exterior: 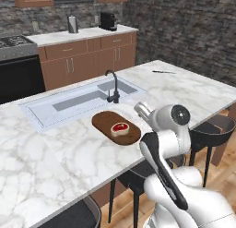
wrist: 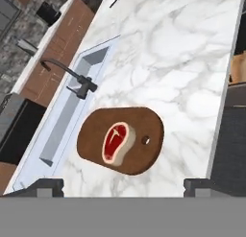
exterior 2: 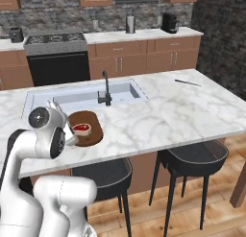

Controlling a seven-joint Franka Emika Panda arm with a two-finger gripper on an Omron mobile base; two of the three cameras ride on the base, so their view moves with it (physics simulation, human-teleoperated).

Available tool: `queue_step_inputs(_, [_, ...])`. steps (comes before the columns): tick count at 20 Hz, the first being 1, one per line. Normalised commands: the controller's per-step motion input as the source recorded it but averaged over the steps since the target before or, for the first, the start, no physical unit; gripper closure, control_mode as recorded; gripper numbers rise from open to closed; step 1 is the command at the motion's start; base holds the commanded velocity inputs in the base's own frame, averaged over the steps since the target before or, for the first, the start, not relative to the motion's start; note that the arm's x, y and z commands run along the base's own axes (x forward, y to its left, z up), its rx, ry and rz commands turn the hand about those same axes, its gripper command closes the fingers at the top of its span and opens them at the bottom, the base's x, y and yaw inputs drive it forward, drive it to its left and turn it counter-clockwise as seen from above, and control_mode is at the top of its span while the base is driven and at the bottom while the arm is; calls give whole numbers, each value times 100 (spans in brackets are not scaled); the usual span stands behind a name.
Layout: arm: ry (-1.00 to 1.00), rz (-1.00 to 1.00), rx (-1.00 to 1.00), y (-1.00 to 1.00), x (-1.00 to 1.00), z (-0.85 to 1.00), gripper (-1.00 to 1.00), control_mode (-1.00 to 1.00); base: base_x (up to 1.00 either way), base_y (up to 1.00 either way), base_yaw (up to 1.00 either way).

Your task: Retrieve the steak from the fridge and place it on the cutting board.

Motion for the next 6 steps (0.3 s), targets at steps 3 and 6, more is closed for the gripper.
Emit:
queue_step_inputs(3, [-9,-6,4,-67,-66,0,-100,-100,0,0,0])
queue_step_inputs(6, [0,0,0,0,0,0,-100,-100,0,0,0])
